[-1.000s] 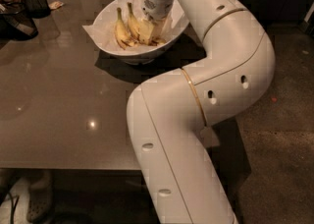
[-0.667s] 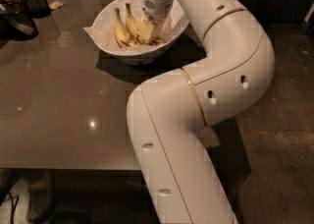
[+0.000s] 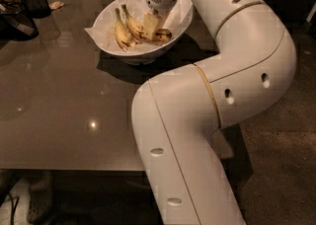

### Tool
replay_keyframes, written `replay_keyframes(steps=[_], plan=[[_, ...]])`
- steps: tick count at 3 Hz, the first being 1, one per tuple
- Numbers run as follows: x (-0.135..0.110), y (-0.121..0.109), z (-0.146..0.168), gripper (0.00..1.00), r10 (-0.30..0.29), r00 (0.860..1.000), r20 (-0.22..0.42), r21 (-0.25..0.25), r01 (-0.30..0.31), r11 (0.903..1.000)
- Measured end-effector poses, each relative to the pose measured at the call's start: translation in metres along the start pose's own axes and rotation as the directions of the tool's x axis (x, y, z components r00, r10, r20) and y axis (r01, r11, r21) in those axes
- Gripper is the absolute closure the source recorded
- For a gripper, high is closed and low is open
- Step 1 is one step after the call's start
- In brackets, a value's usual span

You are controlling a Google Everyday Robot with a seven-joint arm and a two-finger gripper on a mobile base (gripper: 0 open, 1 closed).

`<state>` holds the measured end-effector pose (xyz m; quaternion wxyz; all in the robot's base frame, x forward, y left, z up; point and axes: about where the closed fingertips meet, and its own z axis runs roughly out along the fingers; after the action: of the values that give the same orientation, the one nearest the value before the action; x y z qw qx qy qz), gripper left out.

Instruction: Pick banana from white bowl

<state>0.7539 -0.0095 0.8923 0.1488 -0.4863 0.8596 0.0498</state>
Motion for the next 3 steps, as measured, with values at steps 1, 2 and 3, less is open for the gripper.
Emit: replay_keyframes(steps=[1,2,3], plan=[[0.0014,0.0035,-0.0169,1.00,-0.035,0.999,0.029,0.013,0.035,0.9993],[0.0001,0.0105,-0.0177,1.00,-0.072,0.996,0.047,-0.003,0.072,0.9974],[-0.0038,0.0101,-0.0236,1.00,-0.082,0.994,0.065,0.013,0.082,0.9966]])
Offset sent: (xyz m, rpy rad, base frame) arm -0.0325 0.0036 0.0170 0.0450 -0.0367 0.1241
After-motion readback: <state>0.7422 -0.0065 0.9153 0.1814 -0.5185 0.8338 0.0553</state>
